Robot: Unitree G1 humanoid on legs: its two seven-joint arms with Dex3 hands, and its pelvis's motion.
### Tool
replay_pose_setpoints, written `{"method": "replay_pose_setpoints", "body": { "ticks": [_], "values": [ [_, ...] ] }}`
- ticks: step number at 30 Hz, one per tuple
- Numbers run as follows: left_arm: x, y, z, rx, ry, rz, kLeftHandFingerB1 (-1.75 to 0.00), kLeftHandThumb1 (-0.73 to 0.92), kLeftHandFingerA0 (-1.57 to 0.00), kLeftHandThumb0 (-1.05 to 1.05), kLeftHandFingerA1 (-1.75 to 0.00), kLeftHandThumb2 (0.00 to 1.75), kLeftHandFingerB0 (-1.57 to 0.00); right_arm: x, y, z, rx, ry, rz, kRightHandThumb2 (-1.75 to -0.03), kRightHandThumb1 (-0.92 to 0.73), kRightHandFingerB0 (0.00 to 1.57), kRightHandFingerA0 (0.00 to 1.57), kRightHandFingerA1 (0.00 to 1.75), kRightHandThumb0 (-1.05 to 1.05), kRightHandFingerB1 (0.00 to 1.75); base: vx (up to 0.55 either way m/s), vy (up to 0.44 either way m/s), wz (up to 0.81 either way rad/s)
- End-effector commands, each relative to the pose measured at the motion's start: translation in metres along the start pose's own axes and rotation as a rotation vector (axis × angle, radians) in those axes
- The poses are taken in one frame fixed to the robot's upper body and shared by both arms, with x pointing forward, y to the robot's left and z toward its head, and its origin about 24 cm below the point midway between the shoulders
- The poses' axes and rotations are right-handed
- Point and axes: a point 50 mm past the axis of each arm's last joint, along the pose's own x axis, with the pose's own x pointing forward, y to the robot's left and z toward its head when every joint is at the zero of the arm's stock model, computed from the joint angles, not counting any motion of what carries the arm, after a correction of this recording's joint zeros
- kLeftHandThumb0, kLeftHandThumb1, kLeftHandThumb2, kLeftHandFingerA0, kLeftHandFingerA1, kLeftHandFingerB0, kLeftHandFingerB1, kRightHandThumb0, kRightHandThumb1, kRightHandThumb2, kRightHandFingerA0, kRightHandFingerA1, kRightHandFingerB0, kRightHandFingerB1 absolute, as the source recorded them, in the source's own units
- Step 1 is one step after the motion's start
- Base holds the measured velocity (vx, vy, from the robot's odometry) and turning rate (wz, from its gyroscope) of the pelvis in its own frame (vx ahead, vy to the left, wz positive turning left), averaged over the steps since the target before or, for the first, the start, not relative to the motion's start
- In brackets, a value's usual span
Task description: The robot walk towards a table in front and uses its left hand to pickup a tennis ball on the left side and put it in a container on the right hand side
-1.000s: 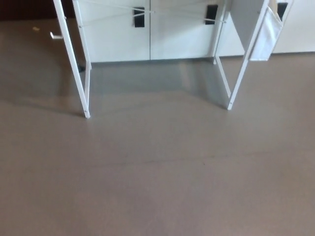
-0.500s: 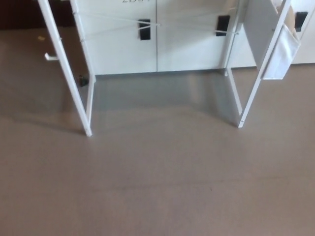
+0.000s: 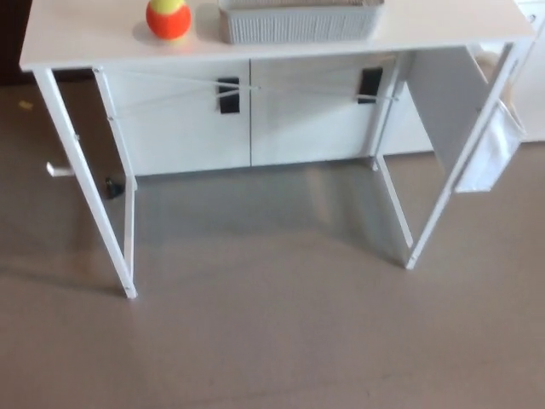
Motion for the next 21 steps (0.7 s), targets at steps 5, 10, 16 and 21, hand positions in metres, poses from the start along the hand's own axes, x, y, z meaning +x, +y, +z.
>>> {"method": "replay_pose_setpoints", "body": {
  "ticks": [5,10,16,21],
  "values": [
    [0.0025,0.0051,0.0018,-0.006,0.003,0.018,-0.41,0.51,-0.55,-0.03,-0.48,0.54,-0.36,0.0017,-0.0062,-0.0008,0.007,0.016,-0.021,-0.62,-0.45,0.35,0.56,0.47,-0.31,0.41,0.51,-0.040,0.17],
    [0.0037,0.0056,0.0023,-0.015,0.000,0.015,-0.42,0.52,-0.54,-0.03,-0.50,0.56,-0.36,0.0017,-0.0059,-0.0012,0.013,0.005,-0.027,-0.61,-0.45,0.35,0.57,0.48,-0.29,0.41,0.49,0.033,-0.03],
    [0.0036,0.0061,0.0021,-0.023,0.009,0.019,-0.42,0.52,-0.54,0.01,-0.50,0.57,-0.35,0.0014,-0.0059,-0.0026,0.007,0.013,-0.029,-0.61,-0.44,0.35,0.59,0.49,-0.28,0.41,0.34,0.043,-0.21],
    [0.0040,0.0066,0.0041,-0.021,0.020,0.019,-0.41,0.51,-0.54,-0.02,-0.49,0.55,-0.36,0.0009,-0.0055,-0.0016,0.004,0.013,-0.026,-0.62,-0.45,0.34,0.57,0.48,-0.30,0.41,0.34,0.288,-0.14]
  ]
}}
